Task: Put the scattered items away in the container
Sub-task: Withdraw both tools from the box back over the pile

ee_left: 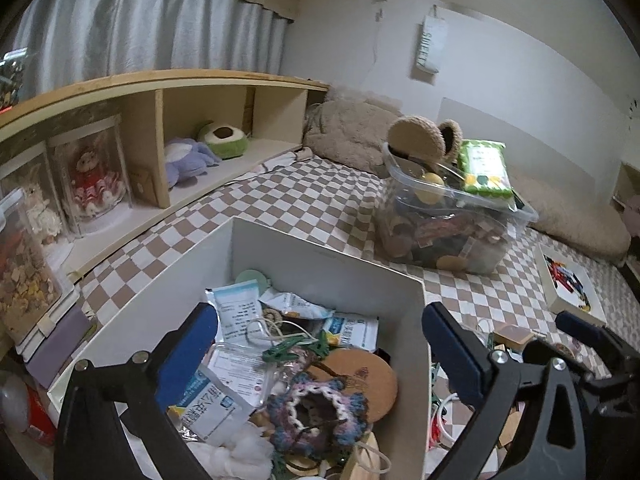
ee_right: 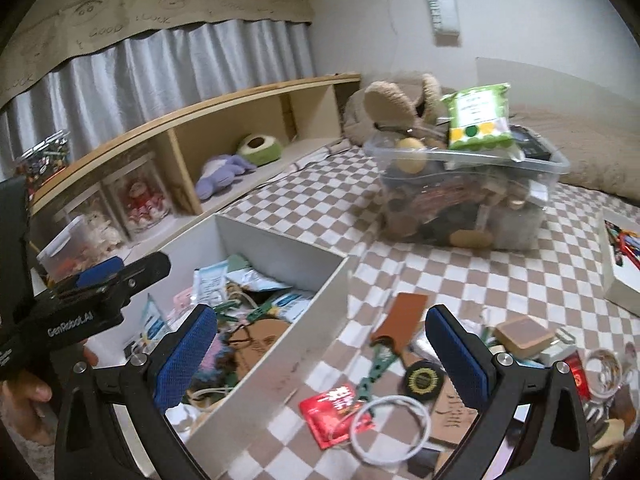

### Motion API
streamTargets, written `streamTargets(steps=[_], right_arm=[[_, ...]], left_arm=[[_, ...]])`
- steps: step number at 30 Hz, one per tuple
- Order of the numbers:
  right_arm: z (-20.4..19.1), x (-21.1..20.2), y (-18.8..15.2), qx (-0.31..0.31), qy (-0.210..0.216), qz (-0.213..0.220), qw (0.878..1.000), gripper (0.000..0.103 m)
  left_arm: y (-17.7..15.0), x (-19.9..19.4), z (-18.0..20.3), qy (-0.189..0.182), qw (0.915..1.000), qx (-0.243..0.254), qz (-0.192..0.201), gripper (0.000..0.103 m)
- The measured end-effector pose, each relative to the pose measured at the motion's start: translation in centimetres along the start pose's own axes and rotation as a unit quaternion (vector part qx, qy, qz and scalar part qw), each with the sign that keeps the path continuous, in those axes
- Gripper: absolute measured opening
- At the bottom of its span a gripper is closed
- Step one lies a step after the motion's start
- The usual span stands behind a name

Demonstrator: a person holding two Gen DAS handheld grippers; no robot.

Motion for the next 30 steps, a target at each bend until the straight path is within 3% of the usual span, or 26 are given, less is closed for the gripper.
streamTargets(steps=[8, 18, 30], right_arm=[[2.6, -2.4, 0.0, 0.018, -0.032, 0.026, 0.999, 0.103], [5.9, -5.6, -1.3, 0.018, -0.082, 0.029, 0.996, 0.103], [11.1, -9.1, -3.2, 0.046, -0.130, 0.038, 0.990, 0.103]], left_arm=[[-0.5, 0.2, 3.0, -0.014, 0.9994, 0.031, -0.008, 0.103], [-1.1, -0.1, 6.5, -0.034, 0.9969, 0.070, -0.008, 0.103], [-2.7, -0.1, 11.9, -0.081, 0.9899, 0.115, -0.014, 0.103]])
Point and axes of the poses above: each gripper's, at about its wrist camera, not at the fingertips, and x roughly the way its jaws point, z to its right, y to its top, the point moved 3 cm from there along x, roughly the way its jaws point, and after that the axes turned 8 degrees about -z, right-handed, at the moved point
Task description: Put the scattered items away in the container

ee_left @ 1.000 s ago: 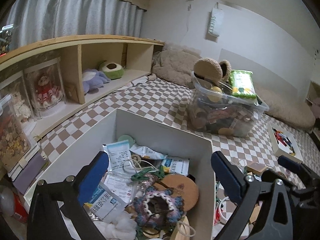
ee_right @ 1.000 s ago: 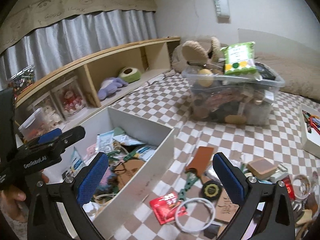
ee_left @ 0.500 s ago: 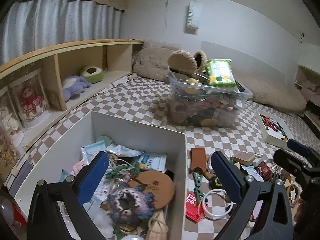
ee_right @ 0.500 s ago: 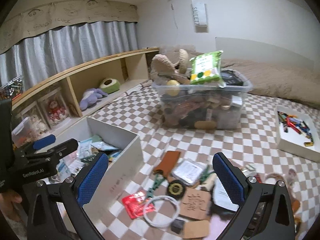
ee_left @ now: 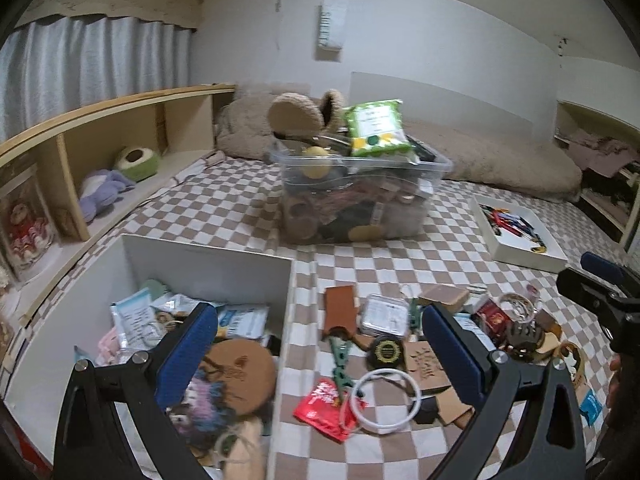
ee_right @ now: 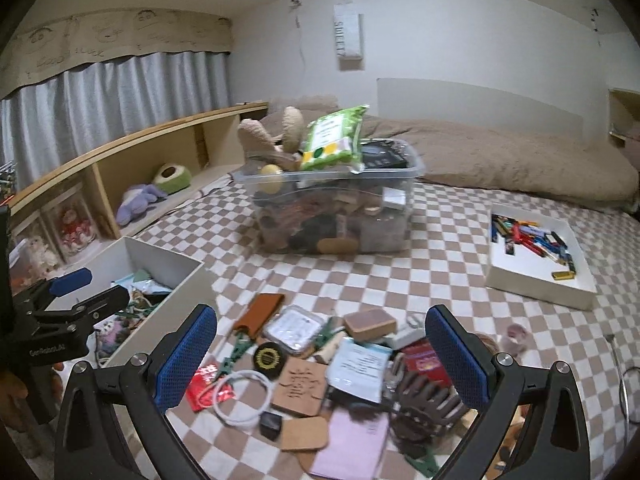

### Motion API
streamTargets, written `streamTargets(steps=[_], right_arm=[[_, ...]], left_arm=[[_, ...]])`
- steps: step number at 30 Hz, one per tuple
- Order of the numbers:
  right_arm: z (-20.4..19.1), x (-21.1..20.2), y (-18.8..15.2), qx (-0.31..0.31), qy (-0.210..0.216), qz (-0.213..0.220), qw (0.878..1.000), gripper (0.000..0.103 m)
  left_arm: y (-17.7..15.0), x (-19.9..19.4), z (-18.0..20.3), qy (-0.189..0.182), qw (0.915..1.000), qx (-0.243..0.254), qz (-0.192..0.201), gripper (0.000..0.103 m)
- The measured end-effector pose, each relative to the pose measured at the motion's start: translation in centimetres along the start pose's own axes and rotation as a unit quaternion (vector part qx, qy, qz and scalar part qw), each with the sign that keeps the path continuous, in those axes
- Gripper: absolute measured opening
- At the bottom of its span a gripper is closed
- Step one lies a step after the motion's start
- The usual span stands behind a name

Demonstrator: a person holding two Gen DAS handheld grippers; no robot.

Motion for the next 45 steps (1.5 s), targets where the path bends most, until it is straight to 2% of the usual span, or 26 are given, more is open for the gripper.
streamTargets(steps=[6, 11, 15, 26, 30, 35, 42, 45], right_arm=[[2.1, -0.5, -0.7, 0.000, -0.021, 0.002, 1.000, 0.103], [3.9, -0.9, -1.1, 0.009, -0.033, 0.008, 0.999, 0.103], [5.4, -1.2, -1.4, 0.023, -0.037, 0.019, 0.999, 0.103], [8.2, -1.3, -2.6, 0.054, -0.044, 0.032, 0.997, 0.103], [8.9, -0.9, -3.2, 0.059, -0.047, 0.025, 0.997, 0.103], [9.9, -0.3, -4.0, 0.072, -0.049, 0.015, 0.996, 0.103], [10.9, 0.0, -4.9, 0.095, -0.052, 0.003, 0.994, 0.103], [11.4, 0.0, -5.2, 0.110, -0.047, -0.002, 0.993, 0.103]], left_arm=[[-0.4, 1.1, 1.9, -0.033, 0.9993, 0.003, -0.017, 0.103], [-0.8, 1.8, 3.1, -0.037, 0.9991, 0.008, -0.020, 0.103], [-1.4, 2.7, 3.8, -0.055, 0.9981, 0.009, -0.025, 0.103], [-2.6, 4.7, 4.6, -0.035, 0.9986, 0.013, -0.037, 0.103], [-3.0, 5.4, 4.8, -0.039, 0.9981, 0.015, -0.046, 0.103], [-3.4, 6.6, 5.1, -0.033, 0.9973, 0.014, -0.064, 0.103], [-4.6, 9.5, 5.7, -0.042, 0.9914, 0.015, -0.123, 0.103], [-5.0, 10.4, 5.7, -0.061, 0.9867, 0.008, -0.150, 0.103]])
Point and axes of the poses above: each gripper's, at about its wrist camera, not at the fingertips, and x roughly the way its jaws point, z to its right, y to its top, the point moved 3 cm from there along x, roughly the way its jaws point, and after that the axes turned 8 degrees about -z, right-handed, at the moved point
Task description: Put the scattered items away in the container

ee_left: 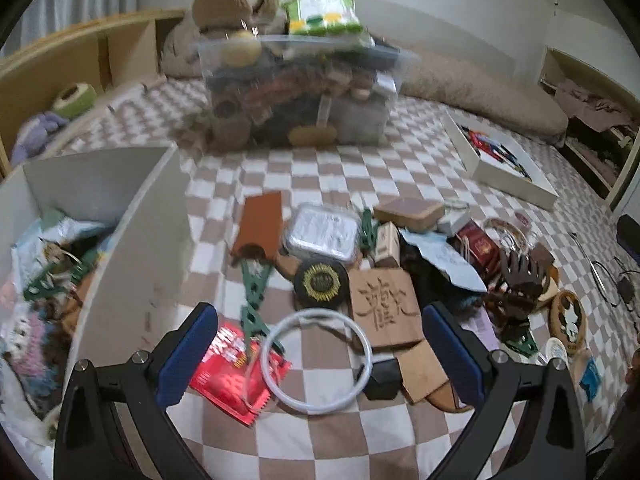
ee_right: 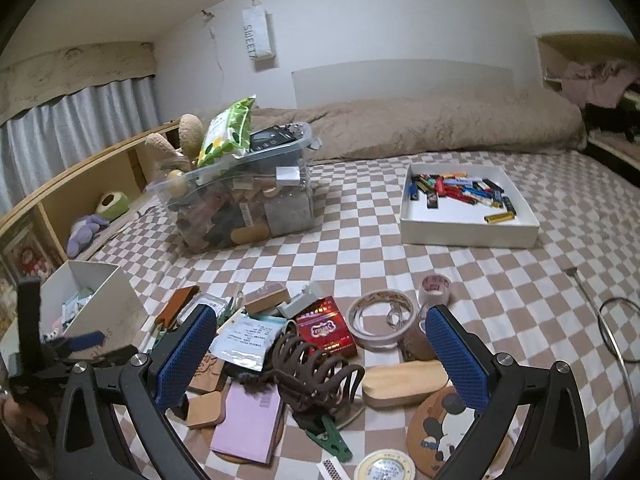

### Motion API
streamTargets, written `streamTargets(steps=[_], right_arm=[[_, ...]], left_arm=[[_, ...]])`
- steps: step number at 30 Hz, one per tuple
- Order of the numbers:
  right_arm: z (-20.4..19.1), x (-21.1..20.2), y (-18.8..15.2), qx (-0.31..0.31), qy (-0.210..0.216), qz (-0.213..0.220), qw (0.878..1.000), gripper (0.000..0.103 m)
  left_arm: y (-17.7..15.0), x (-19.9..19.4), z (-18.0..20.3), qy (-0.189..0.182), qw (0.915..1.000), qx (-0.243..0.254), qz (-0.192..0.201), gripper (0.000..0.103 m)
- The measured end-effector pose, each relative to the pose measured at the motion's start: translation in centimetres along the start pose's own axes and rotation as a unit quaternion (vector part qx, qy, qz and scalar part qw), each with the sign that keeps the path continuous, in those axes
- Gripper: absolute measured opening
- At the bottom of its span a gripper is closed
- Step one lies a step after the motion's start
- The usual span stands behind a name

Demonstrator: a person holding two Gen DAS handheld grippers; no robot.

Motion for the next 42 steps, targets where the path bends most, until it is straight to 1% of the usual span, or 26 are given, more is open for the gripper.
streamTargets(steps=[2, 5, 7, 9, 11, 14, 19, 25, 28, 34, 38, 42], right_arm=[[0.3, 0.1, -0.3, 0.009, 0.006, -0.008, 1.000, 0.103], [0.3, 0.5, -0.7, 0.014, 0.015, -0.022, 1.000, 0.103], [0.2, 0.7, -0.9, 0.014, 0.018, -0.029, 0.999, 0.103], [0.2, 1.1, -1.2, 0.021, 0.030, -0.037, 0.999, 0.103], [0.3, 1.7, -1.4, 0.037, 0.048, -0.055, 0.997, 0.103], [0.5, 2.7, -2.1, 0.063, 0.048, -0.082, 0.993, 0.103], [0.5, 3.9, -3.0, 0.074, 0.045, -0.098, 0.991, 0.103], [0.5, 5.0, -3.6, 0.064, 0.029, -0.126, 0.989, 0.103], [0.4, 5.5, -3.9, 0.063, 0.029, -0.137, 0.988, 0.103], [0.9, 6.1, -4.0, 0.069, 0.032, -0.146, 0.986, 0.103], [1.5, 6.1, -3.8, 0.084, 0.047, -0.142, 0.985, 0.103], [2.0, 6.3, -3.6, 0.098, 0.055, -0.145, 0.983, 0.103]], left_arm=[[-0.2, 0.7, -0.2, -0.018, 0.9996, -0.007, -0.022, 0.103], [-0.5, 1.7, -0.4, -0.031, 0.9981, -0.019, -0.050, 0.103], [-0.6, 2.2, -0.4, -0.038, 0.9970, -0.021, -0.063, 0.103], [-0.7, 2.6, -0.2, -0.044, 0.9962, -0.021, -0.072, 0.103], [-0.8, 3.0, -0.1, -0.052, 0.9948, -0.021, -0.084, 0.103], [-1.0, 3.8, 0.1, -0.060, 0.9926, -0.022, -0.103, 0.103], [-1.4, 5.1, -0.2, -0.047, 0.9902, -0.025, -0.129, 0.103], [-1.7, 5.7, -1.3, -0.062, 0.9854, -0.055, -0.148, 0.103], [-1.8, 5.7, -1.7, -0.059, 0.9847, -0.065, -0.151, 0.103], [-1.9, 6.0, -1.5, -0.049, 0.9848, -0.061, -0.155, 0.103], [-1.8, 6.4, -1.6, -0.038, 0.9852, -0.064, -0.154, 0.103], [-1.8, 6.9, -1.2, -0.010, 0.9863, -0.059, -0.154, 0.103]])
Point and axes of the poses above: each gripper's, at about its wrist camera, not at the fingertips, and x roughly the way its jaws point, z to its right, y to its top, the point moved 3 cm from there along x, roughly the way its jaws point, and after that the axes turned 8 degrees about -z, right-handed, at the moved point
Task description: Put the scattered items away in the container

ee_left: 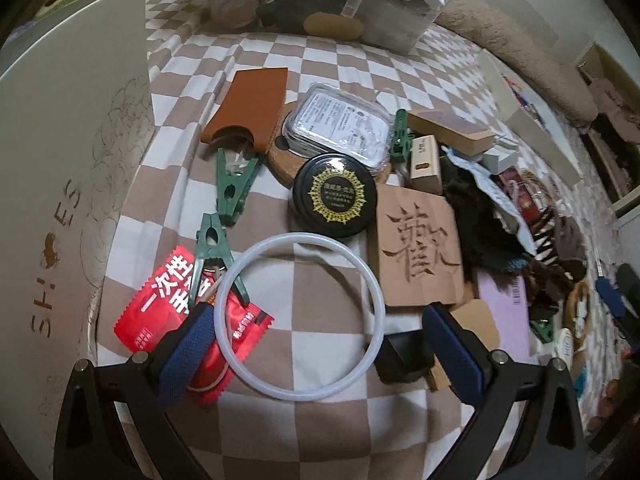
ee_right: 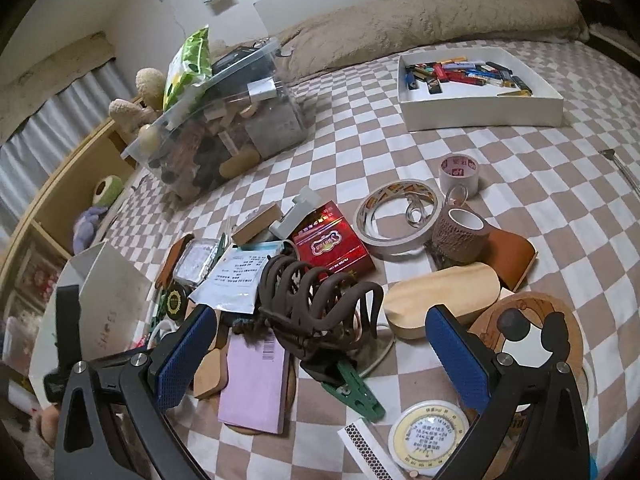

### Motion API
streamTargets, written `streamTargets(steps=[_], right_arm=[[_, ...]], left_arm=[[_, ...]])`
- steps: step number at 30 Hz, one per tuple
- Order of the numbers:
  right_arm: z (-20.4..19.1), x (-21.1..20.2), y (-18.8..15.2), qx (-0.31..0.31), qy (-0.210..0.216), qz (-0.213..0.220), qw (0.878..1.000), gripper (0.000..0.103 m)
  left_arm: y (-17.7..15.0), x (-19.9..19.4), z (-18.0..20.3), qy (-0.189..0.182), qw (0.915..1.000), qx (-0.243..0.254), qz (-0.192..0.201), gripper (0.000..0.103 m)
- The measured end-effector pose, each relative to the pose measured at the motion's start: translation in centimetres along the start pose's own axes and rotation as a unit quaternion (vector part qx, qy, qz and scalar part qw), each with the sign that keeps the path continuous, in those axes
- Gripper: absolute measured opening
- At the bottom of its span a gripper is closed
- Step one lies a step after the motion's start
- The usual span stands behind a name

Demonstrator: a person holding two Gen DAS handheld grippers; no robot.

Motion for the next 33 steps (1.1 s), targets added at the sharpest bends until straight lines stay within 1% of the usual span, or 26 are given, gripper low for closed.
streamTargets(steps=[3, 5, 9, 13, 15, 19, 20, 21, 22, 23, 26, 28, 29, 30, 31, 33], right_arm=[[0.5, 0.3, 0.1, 0.022, 0.010, -0.013, 1.000, 0.103], [0.8, 0.6, 0.1, 0.039, 0.008, -0.022, 0.999, 0.103], [0.9, 1.0, 0.2, 0.059, 0.010, -0.026, 0.998, 0.103], [0.1, 1.7, 0.4, 0.053, 0.014, -0.033, 0.998, 0.103], [-0.4, 2.6, 0.4, 0.048, 0.013, -0.041, 0.998, 0.103], [-1.1, 4.0, 0.4, 0.033, -0.008, -0.047, 0.998, 0.103], [-1.2, 4.3, 0.5, 0.027, -0.016, -0.047, 0.998, 0.103], [-1.3, 4.6, 0.6, 0.021, -0.025, -0.047, 0.998, 0.103], [-1.3, 4.9, 0.6, 0.015, -0.032, -0.047, 0.998, 0.103], [-1.3, 5.1, 0.6, 0.009, -0.038, -0.046, 0.998, 0.103], [-1.2, 5.6, 0.6, 0.003, -0.045, -0.045, 0.998, 0.103], [-1.3, 5.7, 0.7, -0.003, -0.050, -0.042, 0.998, 0.103], [-1.3, 5.8, 0.7, -0.007, -0.053, -0.043, 0.998, 0.101], [-1.4, 5.9, 0.7, -0.013, -0.060, -0.044, 0.997, 0.094], [-1.6, 6.0, 0.7, -0.019, -0.067, -0.044, 0.997, 0.089], [-1.7, 6.0, 0.7, -0.031, -0.075, -0.043, 0.996, 0.088]], left_arm=[[0.0, 0.2, 0.0, 0.008, 1.0000, -0.004, 0.003, 0.103], [0.0, 0.3, -0.2, 0.006, 0.9999, -0.012, -0.001, 0.103], [0.1, 0.6, -0.5, -0.001, 0.9997, -0.026, -0.001, 0.103], [0.1, 0.6, -0.6, 0.000, 0.9998, -0.021, -0.001, 0.103], [0.1, 0.6, -0.7, -0.006, 0.9997, -0.024, 0.000, 0.103], [0.1, 0.3, -0.7, -0.018, 0.9994, -0.030, 0.004, 0.101], [0.1, 0.2, -0.8, -0.018, 0.9992, -0.034, 0.009, 0.099], [0.1, 0.1, -0.8, -0.014, 0.9991, -0.037, 0.013, 0.093], [0.1, 0.1, -0.9, -0.009, 0.9991, -0.037, 0.017, 0.091], [0.1, 0.1, -0.9, -0.006, 0.9992, -0.035, 0.018, 0.089], [0.1, 0.1, -0.8, -0.006, 0.9992, -0.035, 0.018, 0.089], [0.0, 0.1, -0.8, -0.001, 0.9993, -0.032, 0.020, 0.086], [0.0, 0.0, -0.8, 0.002, 0.9993, -0.030, 0.023, 0.080], [0.0, 0.0, -0.8, 0.003, 0.9992, -0.030, 0.024, 0.078], [0.0, 0.0, -1.0, 0.002, 0.9992, -0.033, 0.025, 0.077], [0.0, -0.1, -1.1, 0.004, 0.9990, -0.036, 0.025, 0.069]])
Point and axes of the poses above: each gripper's, at about its wrist camera, not at the fingertips, and x roughly the way its jaws point, z to its right, y to its top, the point moved 3 cm from there along x, roughly the way its jaws point, and after that the axes turned 8 degrees about -z, right-handed, at the moved point
